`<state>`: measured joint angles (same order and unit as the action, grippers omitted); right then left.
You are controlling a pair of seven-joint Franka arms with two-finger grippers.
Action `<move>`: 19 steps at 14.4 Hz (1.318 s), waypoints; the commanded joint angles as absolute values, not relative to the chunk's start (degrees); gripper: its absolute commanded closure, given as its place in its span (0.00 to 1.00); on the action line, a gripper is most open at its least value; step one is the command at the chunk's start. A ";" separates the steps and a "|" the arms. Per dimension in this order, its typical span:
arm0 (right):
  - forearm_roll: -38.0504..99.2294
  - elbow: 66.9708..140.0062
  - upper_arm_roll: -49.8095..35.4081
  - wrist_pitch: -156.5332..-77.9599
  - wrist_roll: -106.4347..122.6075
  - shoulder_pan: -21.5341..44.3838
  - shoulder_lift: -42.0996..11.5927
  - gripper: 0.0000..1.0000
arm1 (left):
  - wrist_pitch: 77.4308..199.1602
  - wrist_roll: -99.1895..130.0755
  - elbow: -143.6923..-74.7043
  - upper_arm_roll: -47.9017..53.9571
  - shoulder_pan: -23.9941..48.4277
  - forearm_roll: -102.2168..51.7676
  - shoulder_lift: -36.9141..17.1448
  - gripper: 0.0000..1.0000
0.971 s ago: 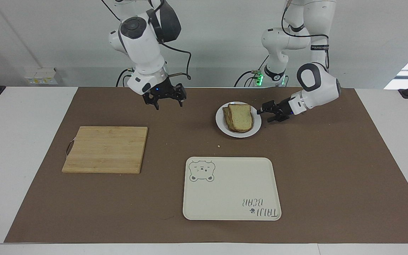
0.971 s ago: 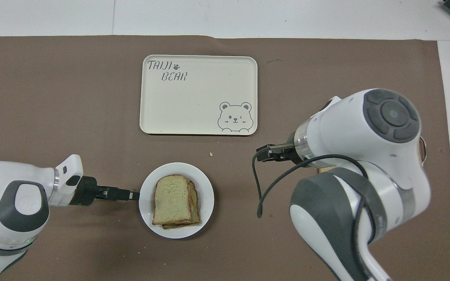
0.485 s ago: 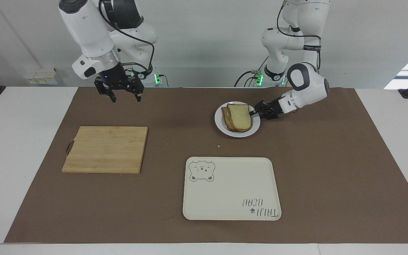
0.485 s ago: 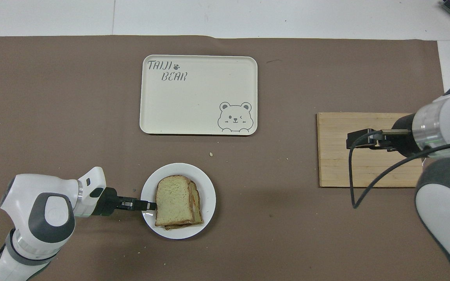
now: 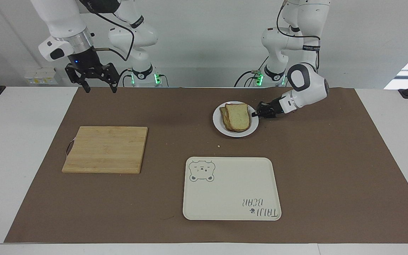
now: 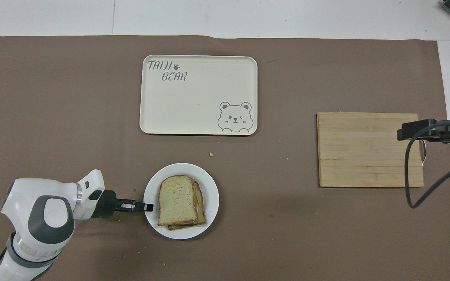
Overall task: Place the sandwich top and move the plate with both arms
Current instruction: 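Withdraw the right gripper while the left gripper reaches the plate rim, then grip the white plate rim with the left gripper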
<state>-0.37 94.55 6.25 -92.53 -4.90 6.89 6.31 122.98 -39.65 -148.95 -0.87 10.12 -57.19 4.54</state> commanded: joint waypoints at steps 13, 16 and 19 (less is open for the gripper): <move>-2.20 89.21 4.83 -84.82 0.18 4.66 4.48 0.00 | 106.62 -38.77 -138.88 -1.05 1.32 -64.14 -0.26 1.00; -1.85 89.21 4.83 -85.17 -0.17 4.66 4.39 0.00 | 103.11 -37.45 -135.19 -1.05 0.97 -67.93 -2.02 1.00; 0.35 89.30 5.45 -85.43 -0.35 4.04 4.39 0.00 | 98.71 -34.03 -128.96 -1.05 -0.44 -68.20 -5.00 1.00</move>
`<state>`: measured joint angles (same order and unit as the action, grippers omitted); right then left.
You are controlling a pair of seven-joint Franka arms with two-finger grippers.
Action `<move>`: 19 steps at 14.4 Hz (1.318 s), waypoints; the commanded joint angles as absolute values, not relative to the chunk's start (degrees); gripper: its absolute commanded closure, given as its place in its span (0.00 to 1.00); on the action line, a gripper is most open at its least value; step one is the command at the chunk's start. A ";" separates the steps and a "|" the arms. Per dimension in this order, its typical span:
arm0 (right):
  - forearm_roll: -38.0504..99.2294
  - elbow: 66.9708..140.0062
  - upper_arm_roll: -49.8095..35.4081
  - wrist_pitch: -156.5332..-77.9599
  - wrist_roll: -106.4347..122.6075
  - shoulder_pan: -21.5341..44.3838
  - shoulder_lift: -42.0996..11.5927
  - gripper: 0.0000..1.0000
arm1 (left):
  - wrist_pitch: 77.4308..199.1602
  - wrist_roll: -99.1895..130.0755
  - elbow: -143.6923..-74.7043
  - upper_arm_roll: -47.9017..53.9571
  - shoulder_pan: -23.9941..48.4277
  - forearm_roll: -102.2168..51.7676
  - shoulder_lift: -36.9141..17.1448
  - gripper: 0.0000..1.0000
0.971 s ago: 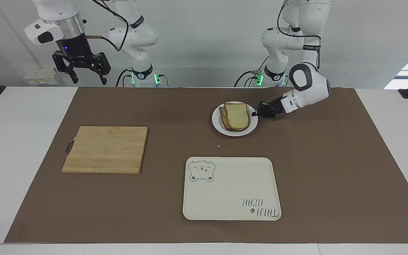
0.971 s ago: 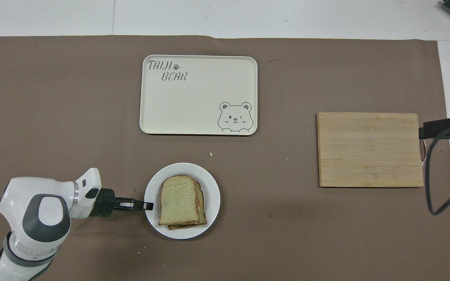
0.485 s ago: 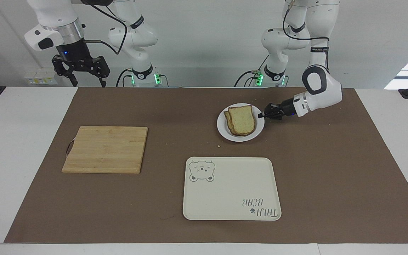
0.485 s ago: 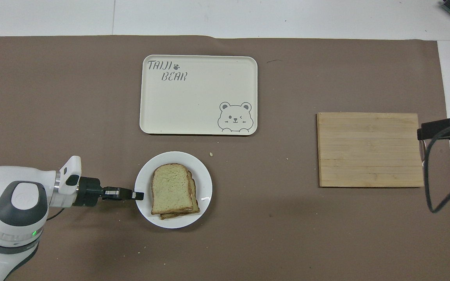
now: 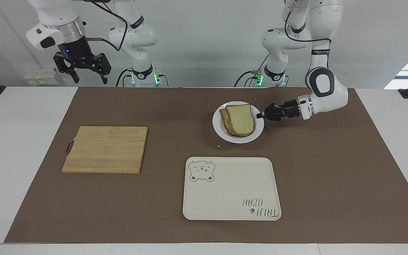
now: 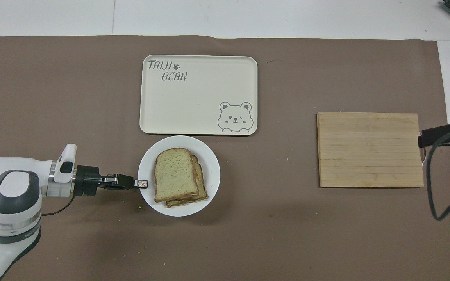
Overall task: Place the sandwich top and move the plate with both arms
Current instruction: 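Grip the white plate rim with the left gripper, then slide the plate with the left gripper onto the bear tray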
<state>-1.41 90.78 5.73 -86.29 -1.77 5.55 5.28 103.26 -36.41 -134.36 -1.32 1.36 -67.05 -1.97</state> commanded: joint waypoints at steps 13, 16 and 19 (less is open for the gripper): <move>-0.09 90.79 5.27 -86.48 -0.61 1.85 5.36 0.00 | 109.32 -21.18 -103.28 2.81 0.44 -70.05 -23.98 1.00; -0.09 90.88 5.27 -86.48 -0.53 1.93 5.45 0.00 | 110.82 -21.18 -97.31 3.34 0.44 -69.52 -29.25 1.00; 0.09 90.88 5.27 -86.48 -0.62 1.93 5.36 0.00 | 113.54 -21.53 -93.79 4.65 0.53 -67.51 -33.03 1.00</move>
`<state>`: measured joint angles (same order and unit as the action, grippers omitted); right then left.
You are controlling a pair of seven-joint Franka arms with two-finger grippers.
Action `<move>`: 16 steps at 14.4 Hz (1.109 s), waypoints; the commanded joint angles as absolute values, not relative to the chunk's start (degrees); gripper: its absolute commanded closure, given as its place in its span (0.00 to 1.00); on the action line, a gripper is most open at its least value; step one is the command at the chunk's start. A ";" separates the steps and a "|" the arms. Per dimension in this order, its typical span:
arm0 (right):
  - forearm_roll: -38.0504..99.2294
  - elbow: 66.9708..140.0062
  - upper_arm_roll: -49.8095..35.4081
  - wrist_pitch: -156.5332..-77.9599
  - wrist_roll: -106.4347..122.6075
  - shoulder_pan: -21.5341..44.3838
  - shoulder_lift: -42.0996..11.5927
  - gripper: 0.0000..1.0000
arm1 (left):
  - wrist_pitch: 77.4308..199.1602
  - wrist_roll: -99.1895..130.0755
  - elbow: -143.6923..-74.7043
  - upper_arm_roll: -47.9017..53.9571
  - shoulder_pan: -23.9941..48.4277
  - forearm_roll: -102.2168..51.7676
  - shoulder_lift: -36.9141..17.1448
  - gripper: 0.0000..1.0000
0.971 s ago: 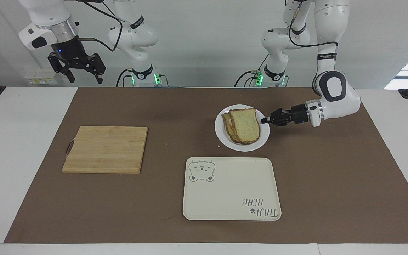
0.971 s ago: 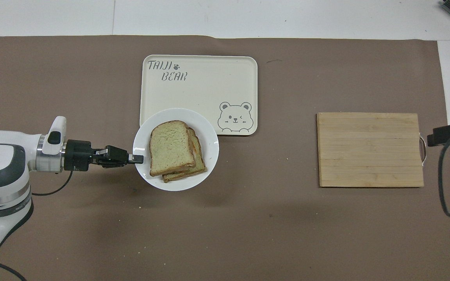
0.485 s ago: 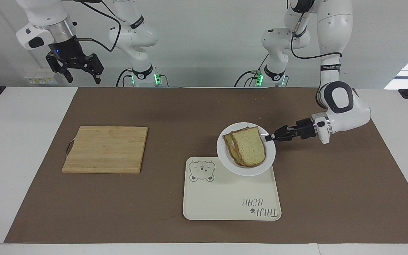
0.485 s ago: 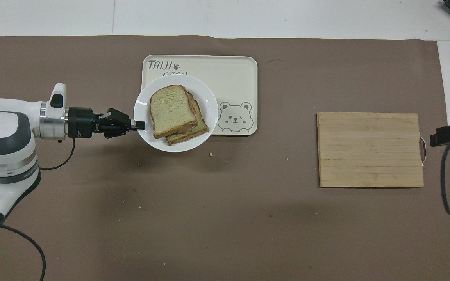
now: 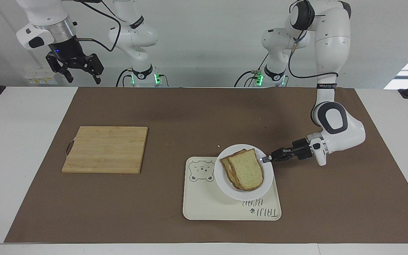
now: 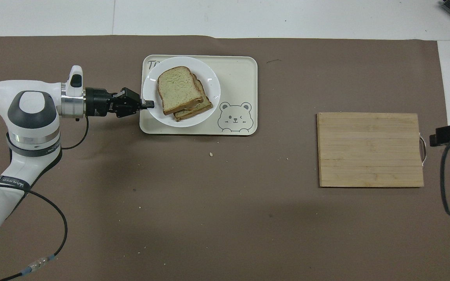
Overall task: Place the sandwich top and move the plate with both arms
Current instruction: 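Slide the plate with the left gripper onto the bear tray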
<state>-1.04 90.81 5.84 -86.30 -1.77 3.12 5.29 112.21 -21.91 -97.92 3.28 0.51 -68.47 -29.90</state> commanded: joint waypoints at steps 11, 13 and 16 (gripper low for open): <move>0.35 90.88 5.19 -86.48 -0.35 1.93 5.45 0.00 | 121.38 -21.70 -92.73 5.28 5.01 -59.07 -35.16 0.00; 0.44 90.88 5.10 -86.40 -0.35 1.93 5.45 0.00 | 121.38 -21.36 -92.64 5.01 4.66 -57.57 -34.20 0.00; 0.44 90.88 5.01 -86.40 -0.26 1.93 5.54 0.00 | 121.38 -20.40 -91.58 4.05 4.22 -53.55 -31.30 0.00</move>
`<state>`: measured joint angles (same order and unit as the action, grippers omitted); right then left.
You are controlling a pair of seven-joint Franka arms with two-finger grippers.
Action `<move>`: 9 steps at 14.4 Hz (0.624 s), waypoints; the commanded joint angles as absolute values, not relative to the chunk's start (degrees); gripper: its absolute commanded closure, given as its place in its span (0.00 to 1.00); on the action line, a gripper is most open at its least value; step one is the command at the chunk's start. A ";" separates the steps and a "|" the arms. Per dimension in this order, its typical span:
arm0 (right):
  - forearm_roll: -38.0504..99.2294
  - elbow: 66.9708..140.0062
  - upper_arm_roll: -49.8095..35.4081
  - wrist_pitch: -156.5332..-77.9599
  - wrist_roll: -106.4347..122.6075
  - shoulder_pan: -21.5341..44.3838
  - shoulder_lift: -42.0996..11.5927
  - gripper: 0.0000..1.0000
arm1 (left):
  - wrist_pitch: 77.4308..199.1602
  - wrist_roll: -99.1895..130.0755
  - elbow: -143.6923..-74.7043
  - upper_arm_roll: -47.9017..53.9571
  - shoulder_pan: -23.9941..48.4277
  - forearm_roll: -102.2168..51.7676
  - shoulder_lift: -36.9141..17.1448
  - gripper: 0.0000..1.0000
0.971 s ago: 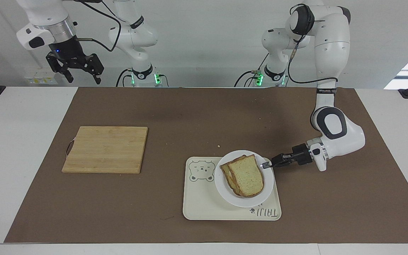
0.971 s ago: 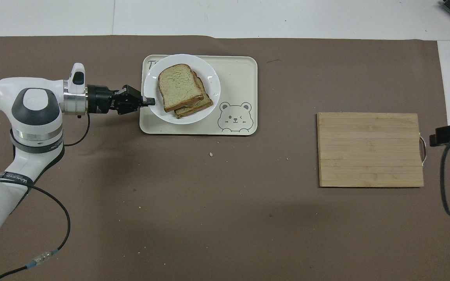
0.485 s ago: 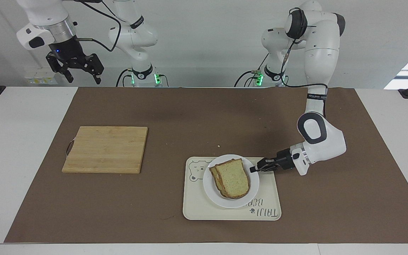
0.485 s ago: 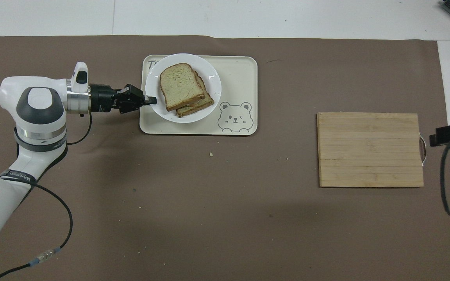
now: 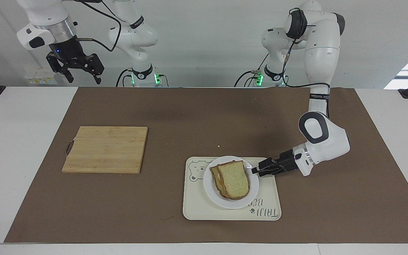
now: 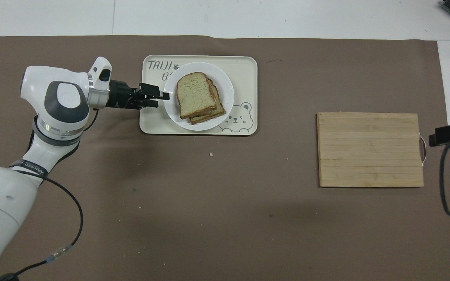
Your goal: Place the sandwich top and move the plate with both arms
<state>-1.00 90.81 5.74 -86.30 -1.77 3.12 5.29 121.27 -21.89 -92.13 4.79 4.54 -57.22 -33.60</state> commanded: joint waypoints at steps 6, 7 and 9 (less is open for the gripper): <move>-0.62 90.88 4.83 -86.48 -0.44 2.37 5.54 0.00 | 119.18 -6.35 -91.67 2.55 4.31 -30.98 -24.26 0.00; -0.62 90.88 4.83 -86.57 -0.44 2.37 5.54 0.00 | 118.22 -3.81 -91.67 2.55 4.39 -27.37 -23.13 0.00; -0.70 90.88 4.83 -87.53 -0.35 2.37 5.54 0.00 | 115.76 0.07 -91.58 2.55 4.40 -18.77 -21.19 0.00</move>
<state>-1.00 90.81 5.40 -86.59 -1.77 3.15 5.29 118.15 -3.71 -90.71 2.93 4.17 -25.48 -23.78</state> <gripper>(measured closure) 0.000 0.000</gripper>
